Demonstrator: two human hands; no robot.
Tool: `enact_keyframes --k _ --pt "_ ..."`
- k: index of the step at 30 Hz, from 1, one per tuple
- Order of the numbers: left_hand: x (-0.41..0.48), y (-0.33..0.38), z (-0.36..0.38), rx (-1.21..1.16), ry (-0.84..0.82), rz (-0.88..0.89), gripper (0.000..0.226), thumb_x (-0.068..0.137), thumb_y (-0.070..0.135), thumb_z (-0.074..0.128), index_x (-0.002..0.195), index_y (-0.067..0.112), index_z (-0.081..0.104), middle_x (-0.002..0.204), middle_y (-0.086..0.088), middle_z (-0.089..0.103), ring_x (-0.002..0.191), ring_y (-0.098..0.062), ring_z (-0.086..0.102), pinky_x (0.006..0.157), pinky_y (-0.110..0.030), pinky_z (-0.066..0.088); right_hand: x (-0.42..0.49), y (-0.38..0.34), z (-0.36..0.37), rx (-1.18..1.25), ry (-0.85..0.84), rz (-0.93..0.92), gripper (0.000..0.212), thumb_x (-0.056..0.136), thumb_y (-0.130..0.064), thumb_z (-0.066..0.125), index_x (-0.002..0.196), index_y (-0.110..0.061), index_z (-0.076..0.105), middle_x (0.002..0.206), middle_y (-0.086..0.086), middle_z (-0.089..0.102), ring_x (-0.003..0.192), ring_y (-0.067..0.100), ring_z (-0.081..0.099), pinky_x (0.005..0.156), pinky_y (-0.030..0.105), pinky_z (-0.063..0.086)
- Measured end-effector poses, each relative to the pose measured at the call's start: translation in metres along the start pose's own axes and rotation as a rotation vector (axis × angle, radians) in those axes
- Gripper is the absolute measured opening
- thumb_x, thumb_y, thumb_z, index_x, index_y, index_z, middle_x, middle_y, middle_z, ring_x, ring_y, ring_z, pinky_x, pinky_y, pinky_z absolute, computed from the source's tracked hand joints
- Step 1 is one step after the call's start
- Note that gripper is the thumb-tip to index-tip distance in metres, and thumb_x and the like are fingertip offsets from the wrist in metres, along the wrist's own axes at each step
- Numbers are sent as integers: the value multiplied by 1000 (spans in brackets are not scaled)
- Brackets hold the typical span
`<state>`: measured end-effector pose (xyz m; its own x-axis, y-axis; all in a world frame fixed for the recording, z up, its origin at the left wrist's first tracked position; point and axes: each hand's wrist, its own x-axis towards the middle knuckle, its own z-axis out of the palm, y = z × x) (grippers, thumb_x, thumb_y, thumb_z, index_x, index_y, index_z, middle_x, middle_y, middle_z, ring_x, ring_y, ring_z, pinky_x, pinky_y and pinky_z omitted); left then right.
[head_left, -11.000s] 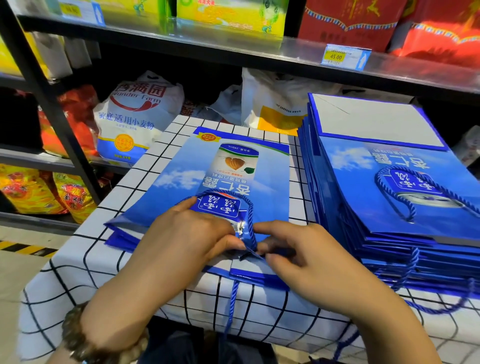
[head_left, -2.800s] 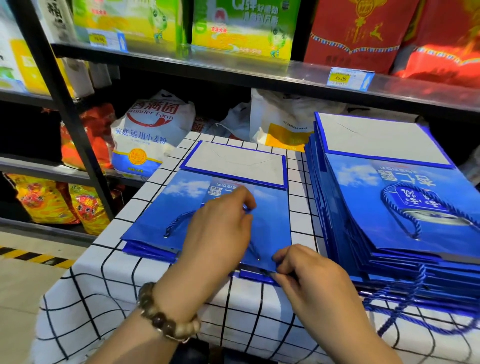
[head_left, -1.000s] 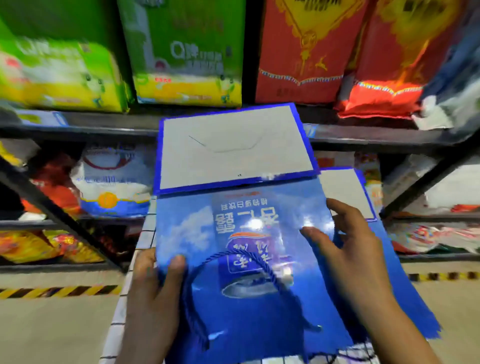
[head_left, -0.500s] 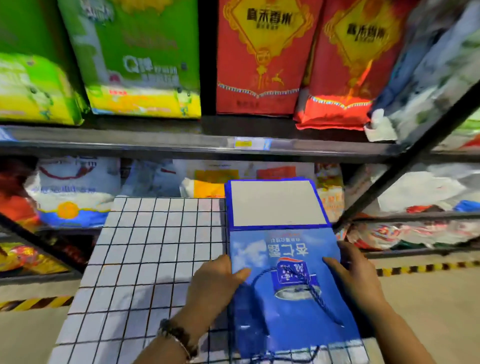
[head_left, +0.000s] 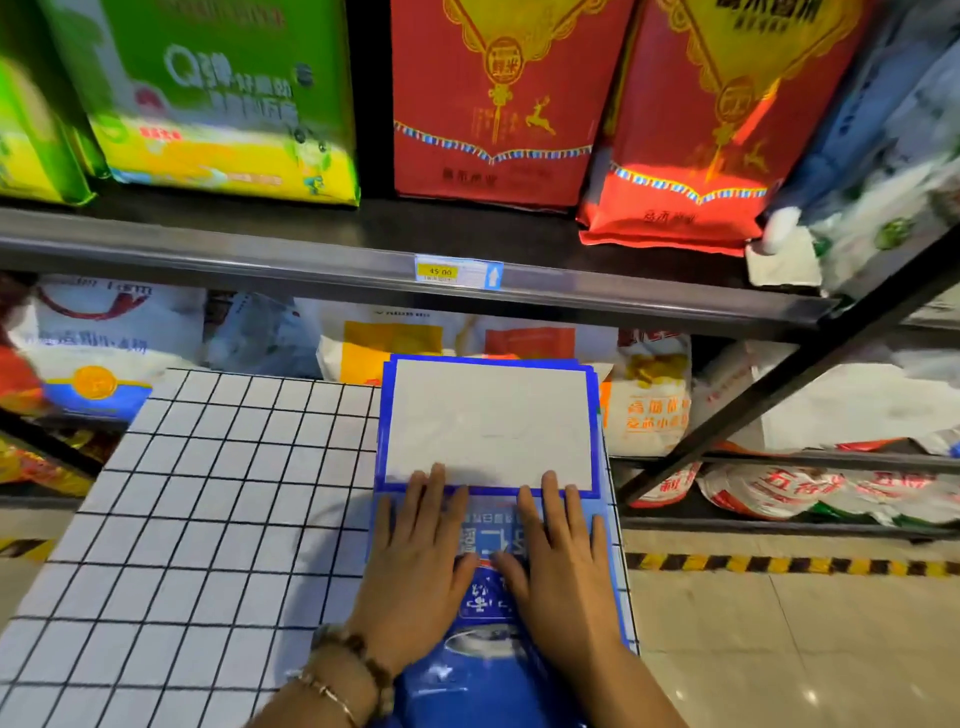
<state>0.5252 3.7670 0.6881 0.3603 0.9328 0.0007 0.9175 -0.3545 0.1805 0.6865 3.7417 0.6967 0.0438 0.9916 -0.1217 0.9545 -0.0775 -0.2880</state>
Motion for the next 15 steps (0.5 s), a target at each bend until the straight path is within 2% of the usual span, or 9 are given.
enact_keyframes --k 2,4,6,11,13,15 --pt "0 -3 18 51 6 15 66 94 51 -3 137 15 31 153 -12 14 142 -30 3 110 -44 -3 0 9 17 -110 50 -8 65 87 -65 6 145 -35 0 156 0 -11 142 26 -13 116 42 2" --pt "2 -4 27 62 -20 9 66 93 52 -3 138 15 29 156 -9 -7 142 -27 -3 110 -43 -5 1 14 28 -170 7 20 66 91 -61 7 147 -27 6 157 2 -5 143 22 -8 113 41 3" --pt "3 -4 31 50 -34 -2 66 94 52 -2 141 15 27 155 -7 -12 143 -25 -10 110 -44 -6 3 17 35 -198 -7 34 66 92 -59 10 147 -22 10 157 3 -3 143 23 -2 108 42 3" --pt "2 -7 34 -58 -131 -6 64 93 52 -1 148 17 -1 155 -8 -10 143 -24 -10 110 -44 -5 5 15 34 -168 -95 55 67 93 -59 11 147 -21 15 156 5 7 140 25 7 107 43 5" --pt "2 -8 25 -104 -199 -10 67 92 56 -1 147 18 -3 155 -7 -11 143 -22 -12 110 -42 -5 2 16 29 -138 -102 32 67 91 -62 11 147 -24 8 156 4 -1 142 22 0 111 43 2" --pt "1 -9 14 -159 -150 11 72 87 64 -4 145 23 -12 154 1 -19 141 -12 -18 114 -39 -6 2 12 13 -47 -76 -20 69 88 -64 16 145 -32 -6 154 -4 -20 142 15 -13 117 41 -3"
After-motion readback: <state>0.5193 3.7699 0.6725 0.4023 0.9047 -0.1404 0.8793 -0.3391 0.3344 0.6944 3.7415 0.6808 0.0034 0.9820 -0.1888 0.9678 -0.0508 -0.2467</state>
